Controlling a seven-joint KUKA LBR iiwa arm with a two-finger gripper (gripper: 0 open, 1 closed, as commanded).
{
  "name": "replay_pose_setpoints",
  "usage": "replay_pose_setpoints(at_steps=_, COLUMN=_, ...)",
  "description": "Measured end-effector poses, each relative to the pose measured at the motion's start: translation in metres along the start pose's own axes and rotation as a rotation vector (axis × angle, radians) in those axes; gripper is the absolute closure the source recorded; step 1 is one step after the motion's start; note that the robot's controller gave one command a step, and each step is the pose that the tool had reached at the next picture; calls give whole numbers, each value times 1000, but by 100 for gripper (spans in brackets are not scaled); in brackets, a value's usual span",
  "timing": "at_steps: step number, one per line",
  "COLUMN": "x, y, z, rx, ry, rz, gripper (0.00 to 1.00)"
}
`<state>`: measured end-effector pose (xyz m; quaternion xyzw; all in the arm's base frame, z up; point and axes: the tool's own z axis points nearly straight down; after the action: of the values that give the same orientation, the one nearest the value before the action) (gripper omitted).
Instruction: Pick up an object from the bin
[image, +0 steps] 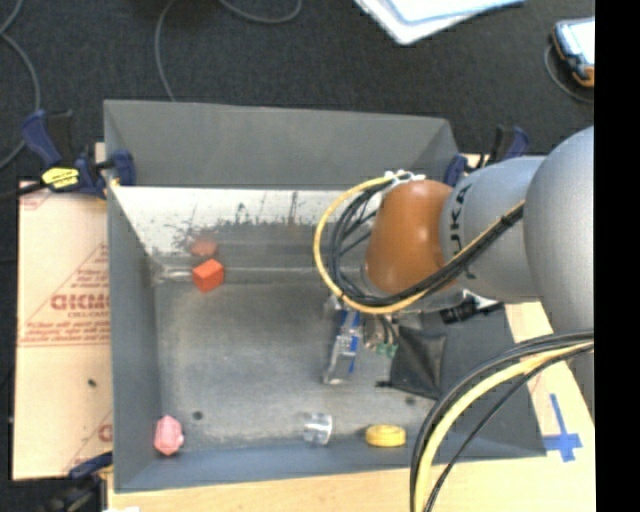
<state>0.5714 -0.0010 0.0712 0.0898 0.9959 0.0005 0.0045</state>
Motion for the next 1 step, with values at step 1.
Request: replay_pose_setpoints(at_steps=1, x=13, y=-34, z=0, rx=-2, ry=2, rz=-64, gripper=0)
